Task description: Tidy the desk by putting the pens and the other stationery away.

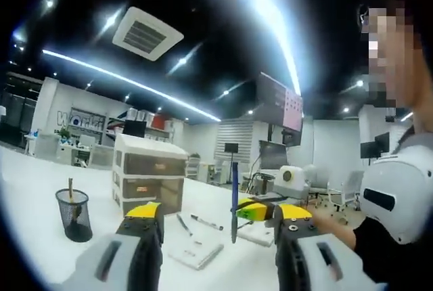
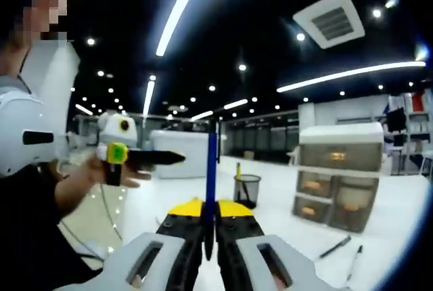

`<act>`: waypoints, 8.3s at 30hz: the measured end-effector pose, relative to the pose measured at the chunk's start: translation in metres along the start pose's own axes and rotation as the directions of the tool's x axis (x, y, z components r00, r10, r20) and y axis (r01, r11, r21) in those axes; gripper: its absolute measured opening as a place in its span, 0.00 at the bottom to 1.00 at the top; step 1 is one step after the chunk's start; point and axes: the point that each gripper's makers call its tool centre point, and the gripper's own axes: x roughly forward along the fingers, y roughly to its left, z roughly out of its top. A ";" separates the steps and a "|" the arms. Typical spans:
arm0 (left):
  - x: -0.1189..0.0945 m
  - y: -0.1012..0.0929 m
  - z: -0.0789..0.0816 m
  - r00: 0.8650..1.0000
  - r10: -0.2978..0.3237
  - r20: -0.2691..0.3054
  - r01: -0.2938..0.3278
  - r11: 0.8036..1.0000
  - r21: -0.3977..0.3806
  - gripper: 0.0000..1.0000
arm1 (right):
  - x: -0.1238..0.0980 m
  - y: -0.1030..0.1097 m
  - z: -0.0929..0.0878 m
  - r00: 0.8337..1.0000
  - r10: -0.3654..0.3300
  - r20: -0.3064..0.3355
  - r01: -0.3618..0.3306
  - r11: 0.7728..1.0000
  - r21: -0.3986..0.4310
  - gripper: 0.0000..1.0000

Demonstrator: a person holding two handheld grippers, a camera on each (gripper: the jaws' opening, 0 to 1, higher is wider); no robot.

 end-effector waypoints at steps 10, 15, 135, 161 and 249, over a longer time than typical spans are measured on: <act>0.027 -0.020 -0.002 0.996 -0.085 0.002 0.085 0.995 0.048 0.57 | 0.008 0.021 -0.006 0.999 0.048 -0.002 -0.048 0.999 0.003 0.04; 0.034 -0.027 -0.005 0.994 -0.109 -0.006 0.109 0.992 0.063 0.56 | 0.013 0.032 -0.008 0.997 0.076 -0.006 -0.076 0.997 0.000 0.04; 0.038 0.266 0.080 0.885 0.460 0.068 -0.460 0.846 0.271 0.07 | -0.068 -0.003 -0.054 0.986 -0.161 -0.041 0.165 0.979 0.118 0.54; 0.032 0.273 0.023 0.866 0.499 -0.024 -0.483 0.848 0.216 0.07 | -0.069 0.001 -0.060 0.984 -0.164 -0.062 0.171 0.978 0.116 0.53; -0.046 0.121 -0.041 0.951 0.311 0.003 -0.310 0.948 0.076 0.55 | -0.085 -0.009 -0.065 0.972 -0.214 -0.096 0.223 0.970 0.100 0.52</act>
